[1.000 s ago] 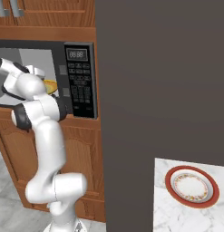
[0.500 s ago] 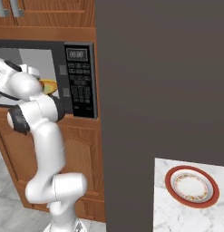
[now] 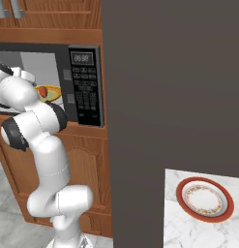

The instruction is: Pick the sweet potato from the counter and place it in the microwave. Then turn on the microwave.

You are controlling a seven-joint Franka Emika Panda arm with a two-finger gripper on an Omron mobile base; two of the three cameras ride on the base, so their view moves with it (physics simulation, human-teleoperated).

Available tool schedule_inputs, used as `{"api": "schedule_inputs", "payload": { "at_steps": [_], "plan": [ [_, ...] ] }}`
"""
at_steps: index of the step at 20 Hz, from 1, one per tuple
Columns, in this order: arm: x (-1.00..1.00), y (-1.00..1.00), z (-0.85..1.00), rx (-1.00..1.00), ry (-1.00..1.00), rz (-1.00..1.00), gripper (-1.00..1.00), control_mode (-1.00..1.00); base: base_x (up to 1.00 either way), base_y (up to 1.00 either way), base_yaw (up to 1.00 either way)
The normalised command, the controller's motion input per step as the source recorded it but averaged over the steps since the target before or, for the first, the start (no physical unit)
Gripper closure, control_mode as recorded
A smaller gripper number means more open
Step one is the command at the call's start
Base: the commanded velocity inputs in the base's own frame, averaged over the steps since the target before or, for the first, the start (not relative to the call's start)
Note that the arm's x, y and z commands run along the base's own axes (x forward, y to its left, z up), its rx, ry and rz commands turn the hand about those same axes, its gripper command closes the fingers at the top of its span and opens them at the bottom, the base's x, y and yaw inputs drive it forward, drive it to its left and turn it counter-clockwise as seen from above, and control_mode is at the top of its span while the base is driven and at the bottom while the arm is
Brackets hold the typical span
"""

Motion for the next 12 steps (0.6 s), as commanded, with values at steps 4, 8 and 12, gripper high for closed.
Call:
{"api": "schedule_inputs", "payload": {
  "at_steps": [4, 8, 12],
  "plan": [
    [-0.98, -0.58, 0.00, 0.05, 0.00, -0.05, -1.00, -1.00, 0.00, 0.00, 0.00],
    [-0.88, -0.79, 0.00, 0.07, 0.00, -0.05, -1.00, -1.00, 0.00, 0.00, 0.00],
    [-0.83, -0.84, 0.00, 0.12, 0.02, -0.04, -1.00, -1.00, 0.00, 0.00, 0.00]
  ]
}}
